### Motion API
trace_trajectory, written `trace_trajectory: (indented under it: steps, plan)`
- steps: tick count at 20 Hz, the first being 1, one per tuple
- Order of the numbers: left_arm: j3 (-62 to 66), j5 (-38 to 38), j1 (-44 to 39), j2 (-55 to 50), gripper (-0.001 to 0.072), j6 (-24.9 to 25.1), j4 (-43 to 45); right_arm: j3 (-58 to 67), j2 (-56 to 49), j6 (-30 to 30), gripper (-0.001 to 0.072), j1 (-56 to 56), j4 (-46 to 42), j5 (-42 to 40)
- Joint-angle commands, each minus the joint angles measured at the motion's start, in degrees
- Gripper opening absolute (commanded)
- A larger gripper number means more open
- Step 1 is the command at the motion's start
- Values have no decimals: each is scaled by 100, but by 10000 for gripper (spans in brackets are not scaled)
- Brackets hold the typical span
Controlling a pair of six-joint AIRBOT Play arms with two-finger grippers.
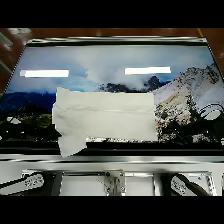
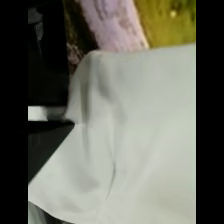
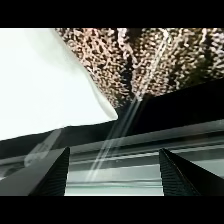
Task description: Fold the shirts.
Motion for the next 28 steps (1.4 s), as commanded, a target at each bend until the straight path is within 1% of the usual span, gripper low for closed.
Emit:
trace_trajectory:
  steps: [1, 2, 4, 6, 9, 14, 16, 19, 20, 21, 22, 23, 24, 25, 26, 28]
  plan:
    - [-9, -153, -122, 0, 49, 48, -125, -28, 4, 216, 674, -2, -2, 13]
    - [-9, -289, -92, 11, 49, 173, -129, -105, 4, 153, 674, 2, 26, 35]
    - [-9, -472, 9, 72, 49, 203, -127, -389, 4, 83, 674, 201, 37, -24]
    - [-9, -627, 107, 216, 48, 208, -122, -691, 2, 57, 674, 466, 85, -470]
    - [-9, -765, 118, 549, 49, 267, -125, -881, -13, 63, 674, 664, 398, -1189]
    - [-7, -752, 120, 925, 48, 308, -127, -894, -302, 122, 673, 664, 881, -1919]
    - [9, -748, 120, 929, 49, 308, -131, -894, -417, 120, 671, 664, 1110, -2094]
    - [76, -748, 120, 929, 48, 306, -129, -905, -669, 94, 670, 820, 1244, -2055]
    - [103, -739, 120, 929, 48, 306, -129, -905, -741, 66, 625, 1010, 1239, -2052]
    - [133, -688, 120, 929, 49, 306, -127, -903, -769, -31, 456, 1207, 1239, -2074]
    - [184, -636, 120, 929, 48, 304, -129, -879, -765, -125, 221, 1335, 1237, -2079]
    - [269, -612, 120, 931, 48, 304, -129, -793, -754, -170, 79, 1377, 1241, -2061]
    - [382, -649, 114, 931, 48, 352, -175, -656, -708, -391, 70, 1366, 1309, -1974]
    - [549, -826, 116, 931, 48, 693, -334, -439, -612, -719, 69, 1366, 1349, -1847]
    - [739, -957, 116, 931, 48, 892, -455, -205, -509, -870, 69, 1366, 1340, -1768]
    - [1217, -870, 116, 925, 48, 907, -575, 310, -343, -791, 69, 1366, 1366, -1810]
